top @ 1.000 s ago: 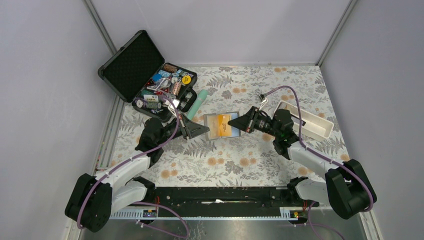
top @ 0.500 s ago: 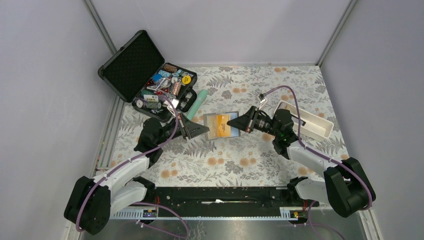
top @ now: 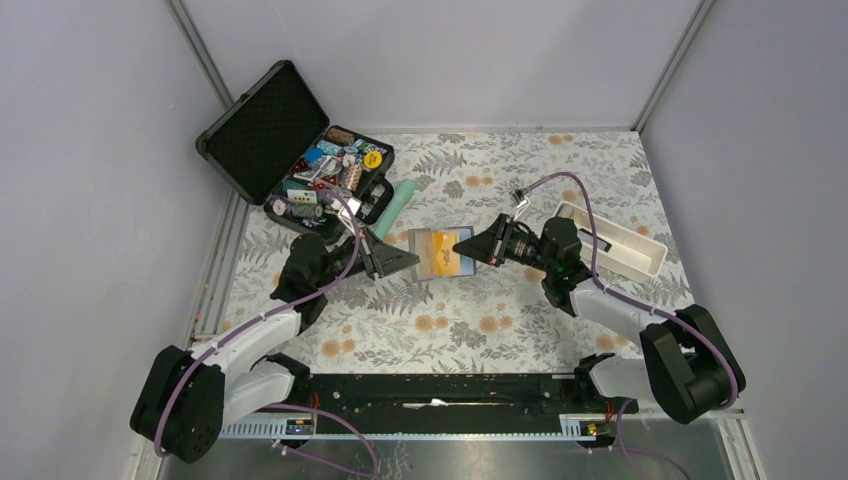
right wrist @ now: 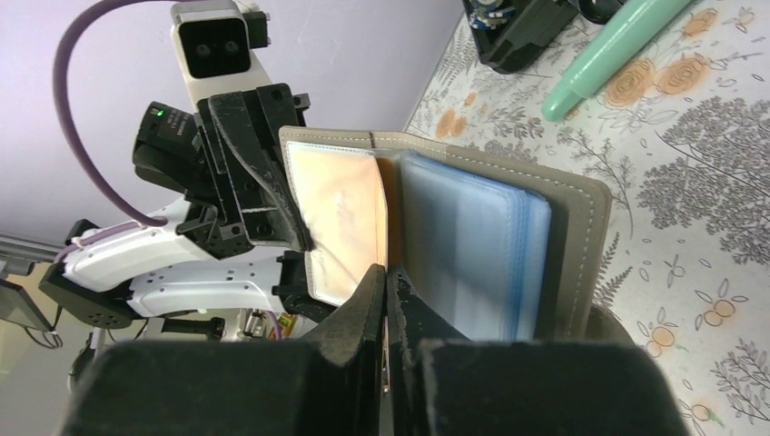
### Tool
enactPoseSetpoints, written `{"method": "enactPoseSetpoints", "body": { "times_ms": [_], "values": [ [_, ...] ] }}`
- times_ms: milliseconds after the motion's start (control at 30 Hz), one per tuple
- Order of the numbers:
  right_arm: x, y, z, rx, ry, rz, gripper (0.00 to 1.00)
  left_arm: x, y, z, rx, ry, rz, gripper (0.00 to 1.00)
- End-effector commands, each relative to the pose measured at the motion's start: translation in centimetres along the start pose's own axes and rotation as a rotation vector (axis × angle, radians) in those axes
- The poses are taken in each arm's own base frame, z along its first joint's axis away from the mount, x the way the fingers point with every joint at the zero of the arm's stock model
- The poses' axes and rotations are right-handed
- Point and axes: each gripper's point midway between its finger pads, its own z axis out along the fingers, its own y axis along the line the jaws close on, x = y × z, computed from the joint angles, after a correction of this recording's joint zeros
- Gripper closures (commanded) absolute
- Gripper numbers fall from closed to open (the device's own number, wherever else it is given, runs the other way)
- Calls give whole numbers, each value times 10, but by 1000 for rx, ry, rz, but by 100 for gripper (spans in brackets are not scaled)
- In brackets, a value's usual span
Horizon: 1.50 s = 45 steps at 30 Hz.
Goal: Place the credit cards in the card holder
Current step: Insert the credit card into the card holder.
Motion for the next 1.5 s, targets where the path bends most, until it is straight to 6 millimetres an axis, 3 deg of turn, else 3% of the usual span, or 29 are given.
{"method": "enactPoseSetpoints", "body": {
  "times_ms": [0, 267, 633, 1067, 1200, 1467],
  "values": [
    [16, -19, 3, 36, 43, -25, 100, -12, -10, 5, 48, -38, 79, 100],
    [30, -45, 8, 72, 71, 2, 100, 1, 19, 8, -8, -21, 51, 100],
    [49, -93, 4, 210, 85, 18, 100, 37, 93, 8, -160, 14, -24, 100],
    [52, -122, -6, 360, 82, 1, 100, 63, 149, 1, -360, 74, -110, 100],
    [54, -120, -4, 334, 87, 6, 100, 69, 165, -8, -464, 103, -108, 87],
    [53, -121, 9, 297, 103, 9, 100, 74, 183, -13, -567, 165, -102, 70]
  ]
}}
